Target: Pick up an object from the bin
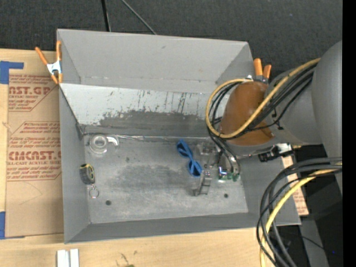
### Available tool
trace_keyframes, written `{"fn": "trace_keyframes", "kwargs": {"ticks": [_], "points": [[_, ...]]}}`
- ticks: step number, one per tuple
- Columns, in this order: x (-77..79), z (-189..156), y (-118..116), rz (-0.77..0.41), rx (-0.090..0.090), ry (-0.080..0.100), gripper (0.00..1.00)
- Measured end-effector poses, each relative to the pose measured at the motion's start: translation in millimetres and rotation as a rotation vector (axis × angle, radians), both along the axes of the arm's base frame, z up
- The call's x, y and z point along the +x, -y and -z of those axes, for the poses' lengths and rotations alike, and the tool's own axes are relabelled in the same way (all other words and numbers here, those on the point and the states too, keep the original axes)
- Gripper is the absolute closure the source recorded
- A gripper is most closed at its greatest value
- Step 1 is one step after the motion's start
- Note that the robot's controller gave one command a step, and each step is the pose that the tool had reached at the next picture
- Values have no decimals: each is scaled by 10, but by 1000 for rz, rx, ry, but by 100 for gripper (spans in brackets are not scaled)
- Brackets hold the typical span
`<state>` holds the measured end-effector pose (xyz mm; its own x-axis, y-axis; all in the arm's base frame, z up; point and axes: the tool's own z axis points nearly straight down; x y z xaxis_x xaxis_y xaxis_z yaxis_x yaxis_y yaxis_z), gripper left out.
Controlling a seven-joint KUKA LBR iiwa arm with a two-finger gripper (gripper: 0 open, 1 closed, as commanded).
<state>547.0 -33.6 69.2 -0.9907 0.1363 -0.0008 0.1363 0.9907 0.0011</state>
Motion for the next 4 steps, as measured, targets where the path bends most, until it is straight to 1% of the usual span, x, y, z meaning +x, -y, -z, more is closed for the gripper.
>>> {"fn": "trace_keyframes", "kwargs": {"ticks": [1,2,3,4], "points": [[-1,-11,-1,-1,0,-2,100],[182,-420,-687,106,3,4,100],[-245,-924,-47,-109,-4,2,100],[-247,-908,-75,-112,-1,0,0]]}}
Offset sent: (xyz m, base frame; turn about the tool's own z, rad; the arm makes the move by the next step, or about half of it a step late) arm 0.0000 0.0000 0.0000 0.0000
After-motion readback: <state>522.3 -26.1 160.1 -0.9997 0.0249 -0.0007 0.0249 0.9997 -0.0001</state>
